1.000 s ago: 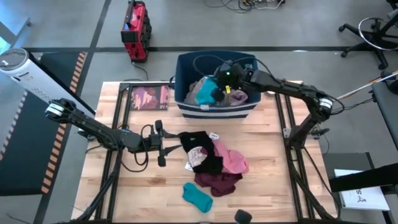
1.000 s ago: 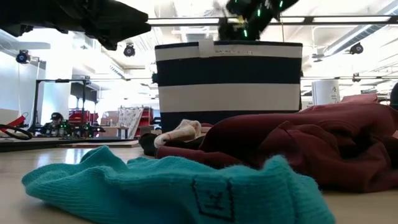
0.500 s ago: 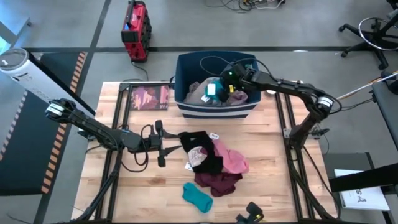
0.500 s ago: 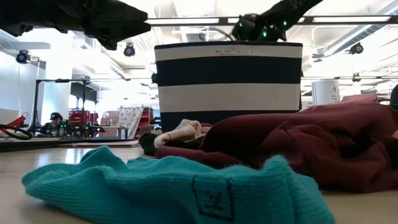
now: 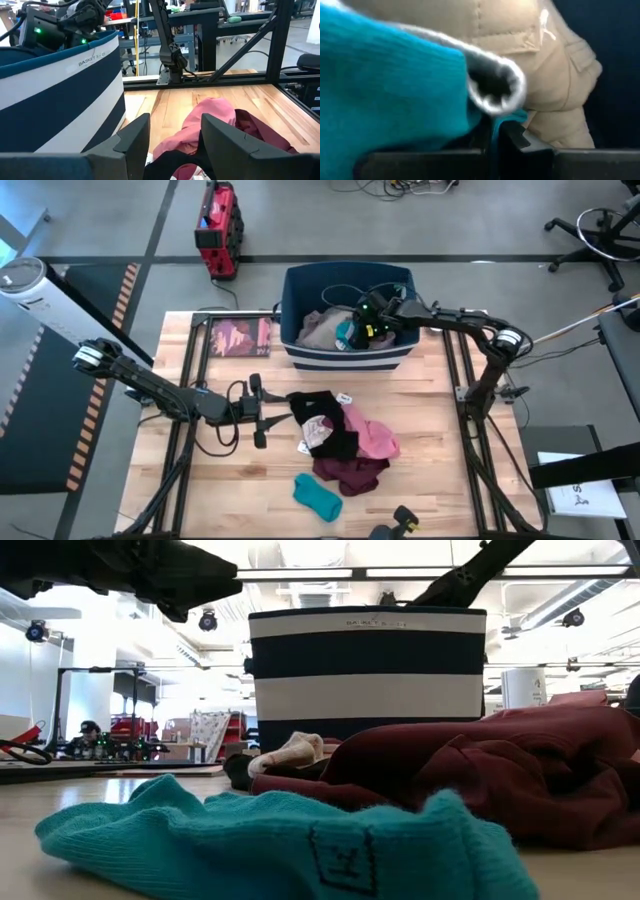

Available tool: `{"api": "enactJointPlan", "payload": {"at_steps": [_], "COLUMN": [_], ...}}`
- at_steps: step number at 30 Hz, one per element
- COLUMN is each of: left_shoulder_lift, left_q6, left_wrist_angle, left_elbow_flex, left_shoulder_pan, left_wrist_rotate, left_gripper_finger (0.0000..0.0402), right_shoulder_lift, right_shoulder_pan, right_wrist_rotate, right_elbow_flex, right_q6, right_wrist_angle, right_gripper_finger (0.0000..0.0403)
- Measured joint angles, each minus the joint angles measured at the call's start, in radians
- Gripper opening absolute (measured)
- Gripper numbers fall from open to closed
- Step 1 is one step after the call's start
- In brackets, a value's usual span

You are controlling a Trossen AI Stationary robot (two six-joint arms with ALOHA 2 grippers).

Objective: Sort clothes
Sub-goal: Put the blue sock into the blue bin, then put the white sock into the blue bin

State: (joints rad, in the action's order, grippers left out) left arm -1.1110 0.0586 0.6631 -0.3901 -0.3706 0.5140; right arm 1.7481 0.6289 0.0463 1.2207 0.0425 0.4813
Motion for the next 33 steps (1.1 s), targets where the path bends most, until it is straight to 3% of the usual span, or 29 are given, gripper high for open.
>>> {"api": "enactJointPlan", "payload": {"at_steps": [7,23,28,33], "left_shoulder_lift": [0.000,0.000,0.000,0.000], "left_q6": [-0.009,-0.025,-0.025,-0.025], "left_wrist_angle": [-0.002,-0.033,-0.035,-0.037], "left_elbow_flex": [0.000,0.000,0.000,0.000], "left_shoulder_pan": [0.000,0.000,0.000,0.000], "left_wrist_rotate": [0.000,0.000,0.000,0.000], "left_gripper_finger": [0.0162,0.0191,0.0201,0.0213], "right_shoulder_lift": [0.003,-0.025,-0.061,-0.132], "right_shoulder_pan": [0.000,-0.068,-0.136,-0.217], "right_wrist_rotate": [-0.001,0.006,0.006,0.038], "right_elbow_flex": [0.052,0.443,0.529,0.553], "right_q6": [0.011,-0.039,-0.070,-0.106], "right_wrist_angle": [0.063,0.293,0.347,0.361], "right_gripper_finger": [0.0037,0.0214,0.0230,0.0211]}}
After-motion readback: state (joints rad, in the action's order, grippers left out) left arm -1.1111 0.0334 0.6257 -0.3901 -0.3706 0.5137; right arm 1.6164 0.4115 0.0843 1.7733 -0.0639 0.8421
